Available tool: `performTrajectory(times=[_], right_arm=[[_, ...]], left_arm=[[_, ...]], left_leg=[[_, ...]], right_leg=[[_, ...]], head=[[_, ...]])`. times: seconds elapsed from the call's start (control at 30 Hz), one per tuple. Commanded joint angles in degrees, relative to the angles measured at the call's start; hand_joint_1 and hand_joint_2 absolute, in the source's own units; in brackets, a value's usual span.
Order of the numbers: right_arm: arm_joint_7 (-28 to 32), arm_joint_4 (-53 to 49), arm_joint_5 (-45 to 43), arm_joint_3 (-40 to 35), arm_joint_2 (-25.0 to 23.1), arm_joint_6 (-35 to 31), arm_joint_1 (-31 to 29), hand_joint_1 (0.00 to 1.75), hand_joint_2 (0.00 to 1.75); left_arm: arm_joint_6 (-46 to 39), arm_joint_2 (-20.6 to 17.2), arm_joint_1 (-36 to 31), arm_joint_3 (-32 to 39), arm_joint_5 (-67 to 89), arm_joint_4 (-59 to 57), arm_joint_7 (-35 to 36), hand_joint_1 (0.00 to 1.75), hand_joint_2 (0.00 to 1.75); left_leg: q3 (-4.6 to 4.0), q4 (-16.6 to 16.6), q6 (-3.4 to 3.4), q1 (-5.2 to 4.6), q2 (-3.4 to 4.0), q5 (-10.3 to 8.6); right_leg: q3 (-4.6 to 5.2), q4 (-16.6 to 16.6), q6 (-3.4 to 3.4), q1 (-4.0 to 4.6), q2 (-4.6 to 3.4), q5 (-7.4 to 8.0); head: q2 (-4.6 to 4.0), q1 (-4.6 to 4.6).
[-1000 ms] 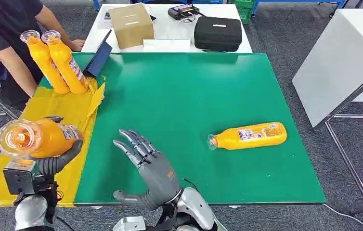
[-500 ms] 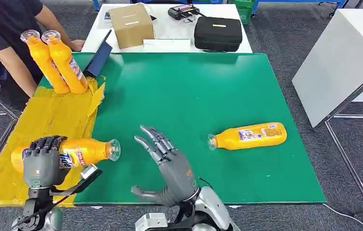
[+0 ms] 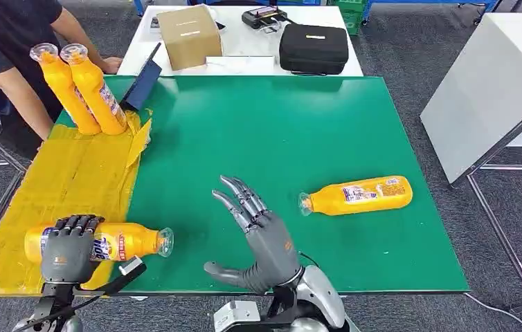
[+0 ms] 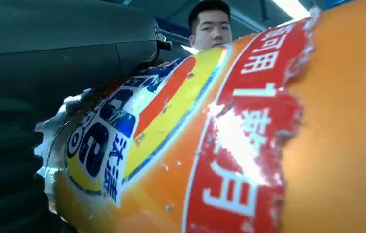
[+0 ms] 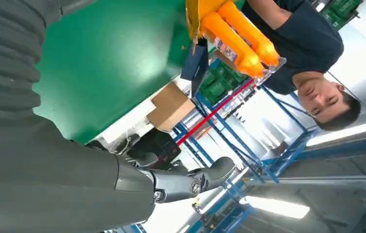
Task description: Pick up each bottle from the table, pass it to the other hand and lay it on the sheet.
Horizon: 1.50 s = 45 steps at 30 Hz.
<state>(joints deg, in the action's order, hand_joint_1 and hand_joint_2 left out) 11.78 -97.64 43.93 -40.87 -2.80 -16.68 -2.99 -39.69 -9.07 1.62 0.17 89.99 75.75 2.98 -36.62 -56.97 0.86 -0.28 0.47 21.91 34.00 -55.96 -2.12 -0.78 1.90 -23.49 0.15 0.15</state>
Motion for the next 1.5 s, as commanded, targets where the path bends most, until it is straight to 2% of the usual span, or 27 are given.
performTrajectory(times=[0.03, 0.13, 0.2, 0.23, 0.27, 0.4, 0.43, 0.47, 0.53, 0.83, 0.97, 1.1, 1.2, 1.27, 1.33, 1.4, 1.43, 1.47, 1.5], right_arm=[[0.2, 0.2, -0.7, 1.1, 1.5, 0.8, -0.9, 0.0, 1.75], [0.2, 0.5, -0.7, 1.2, 1.4, 1.0, -1.2, 0.0, 1.75], [0.3, 0.7, -1.0, 1.4, 1.3, 1.3, -1.5, 0.0, 1.75], [0.4, 0.8, -1.0, 1.5, 1.3, 1.6, -1.5, 0.0, 1.75], [0.2, 1.1, -0.9, 1.7, 0.9, 2.0, -1.7, 0.0, 1.75], [0.1, 1.5, -0.5, 1.9, 0.6, 2.0, -1.7, 0.0, 1.75], [0.2, 1.5, -0.5, 1.9, 0.6, 2.0, -1.7, 0.0, 1.75], [0.2, 1.6, -0.5, 2.0, 0.6, 1.9, -1.6, 0.0, 1.75], [0.2, 1.6, -0.4, 2.0, 0.6, 2.0, -1.6, 0.0, 1.75], [0.6, 2.6, -0.6, 2.3, 0.3, 2.2, -2.2, 0.0, 1.75], [0.6, 2.7, -0.6, 2.3, 0.3, 2.2, -2.2, 0.0, 1.75], [0.6, 2.7, -0.6, 2.3, 0.4, 2.2, -2.2, 0.0, 1.75], [0.7, 2.8, -0.7, 2.6, 0.3, 2.1, -2.2, 0.0, 1.75], [0.8, 2.8, -0.6, 2.6, 0.3, 2.1, -2.2, 0.0, 1.75], [0.9, 2.3, -0.2, 2.8, 0.3, 1.8, -1.4, 0.0, 1.75], [0.9, 1.8, 0.5, 3.2, 0.2, 1.3, -0.3, 0.0, 1.75], [0.9, 1.8, 0.7, 3.3, 0.2, 1.1, -0.1, 0.0, 1.75], [0.6, 1.7, 1.6, 3.5, 0.2, 0.8, 0.4, 0.0, 1.75], [0.5, 1.6, 1.9, 3.7, 0.2, 0.6, 0.7, 0.0, 1.75]], left_arm=[[3.2, -3.7, -3.3, -11.5, 0.0, -7.8, 4.1, 1.75, 1.75], [5.9, -3.3, -3.2, -11.5, 0.0, -8.6, 1.9, 1.75, 1.75], [7.8, -2.0, -2.9, -9.0, 0.0, -9.2, -1.8, 1.75, 1.75], [10.0, -1.1, -3.0, -7.5, 0.0, -10.1, -3.7, 0.0, 0.0], [18.1, -0.2, -4.4, -5.1, -0.8, -12.9, -5.3, 0.0, 0.0], [16.8, 0.8, -7.3, -2.3, -1.6, -18.4, -8.0, 0.0, 0.0], [17.0, 0.9, -7.3, -2.0, -1.7, -18.2, -8.1, 0.0, 0.0], [17.1, 0.9, -7.3, -1.9, -1.7, -18.0, -8.2, 0.0, 0.0], [17.7, 1.1, -7.0, -1.7, -1.7, -17.4, -8.3, 0.0, 0.0], [20.4, 0.6, -8.3, -0.6, -3.8, -20.3, -9.7, 0.0, 0.0], [20.6, 0.4, -8.5, -0.5, -4.1, -20.6, -10.0, 0.0, 0.0], [20.6, 0.3, -8.5, -0.4, -4.1, -20.6, -10.0, 0.0, 0.0], [21.1, 0.2, -8.6, -0.7, -4.1, -20.5, -10.2, 0.0, 0.0], [18.9, 0.8, -8.5, 0.2, -5.7, -19.2, -10.9, 0.0, 0.0], [12.6, 4.3, -7.6, 4.4, -12.8, -14.1, -14.9, 0.0, 0.0], [13.5, 8.3, -7.7, 9.7, -29.3, -6.9, -22.9, 0.0, 0.0], [15.2, 8.4, -7.5, 10.1, -29.4, -4.4, -22.6, 0.0, 0.0], [18.3, 10.3, -8.5, 13.1, -39.6, -1.4, -25.0, 0.0, 0.0], [20.4, 10.4, -9.2, 14.0, -41.4, 0.2, -25.0, 0.0, 0.0]], left_leg=[[0.31, 0.0, -0.09, 0.07, -0.18, 0.12], [0.28, 0.0, -0.06, 0.06, -0.14, 0.1], [0.3, 0.0, -0.06, 0.07, -0.04, 0.14], [0.2, 0.0, -0.04, 0.03, -0.02, 0.08], [0.32, 0.0, -0.07, 0.07, -0.02, 0.15], [0.24, 0.1, -0.04, -0.02, -0.23, 0.01], [0.46, 0.1, -0.08, 0.01, -0.38, 0.04], [0.5, 0.1, -0.08, 0.04, -0.57, 0.06], [0.72, 0.1, -0.35, 0.04, -0.5, 0.37], [0.8, 0.1, -0.14, -0.01, -0.56, 0.13], [0.92, 0.1, -0.19, 0.02, -0.53, 0.18], [0.92, 0.1, -0.22, 0.01, -0.52, 0.17], [1.09, 0.1, -0.26, 0.05, -0.53, 0.21], [1.09, 0.1, -0.41, 0.07, -0.46, 0.3], [1.09, 0.1, -0.36, 0.03, -0.56, 0.27], [1.1, 0.1, -0.23, 0.06, -0.58, 0.19], [0.99, 0.0, -0.23, 0.1, -0.67, 0.18], [0.93, 0.0, -0.23, 0.13, -0.72, 0.21], [0.91, 0.0, -0.23, 0.13, -0.72, 0.2]], right_leg=[[-0.38, 0.1, 0.08, 0.04, 0.01, -0.15], [-0.34, 0.1, 0.06, 0.03, -0.01, -0.12], [-0.36, 0.1, 0.06, 0.05, -0.12, -0.11], [-0.24, 0.1, 0.04, 0.01, -0.1, -0.07], [-0.37, 0.1, 0.06, 0.04, -0.15, -0.12], [-0.31, 0.1, 0.02, -0.04, 0.08, -0.07], [-0.54, 0.1, 0.06, -0.02, 0.14, -0.13], [-0.36, 0.1, 0.09, 0.01, 0.33, -0.27], [-0.33, 0.1, 0.18, 0.0, 0.19, -0.4], [-0.47, 0.1, 0.16, -0.04, 0.31, -0.36], [-1.12, 0.1, 0.12, -0.01, 0.22, -0.34], [-1.07, 0.1, 0.15, -0.01, 0.24, -0.32], [-0.68, 0.0, 0.25, 0.01, 0.26, -0.42], [-0.65, 0.1, 0.24, 0.03, 0.15, -0.4], [-0.68, 0.0, 0.21, 0.0, 0.32, -0.45], [-0.72, 0.1, 0.23, 0.02, 0.31, -0.44], [-0.64, 0.0, 0.22, 0.06, 0.42, -0.43], [-0.61, 0.0, 0.23, 0.09, 0.42, -0.46], [-0.56, 0.0, 0.23, 0.09, 0.45, -0.45]], head=[[0.0, -0.02], [0.0, -0.02], [0.0, -0.02], [0.0, 0.0], [0.0, 0.0], [0.0, -0.02], [0.0, -0.04], [0.0, 0.02], [0.0, -0.02], [0.0, -0.02], [0.0, -0.02], [0.0, -0.04], [0.0, -0.02], [0.0, -0.02], [0.0, -0.02], [0.0, -0.02], [0.0, -0.04], [0.0, -0.02], [0.0, -0.02]])
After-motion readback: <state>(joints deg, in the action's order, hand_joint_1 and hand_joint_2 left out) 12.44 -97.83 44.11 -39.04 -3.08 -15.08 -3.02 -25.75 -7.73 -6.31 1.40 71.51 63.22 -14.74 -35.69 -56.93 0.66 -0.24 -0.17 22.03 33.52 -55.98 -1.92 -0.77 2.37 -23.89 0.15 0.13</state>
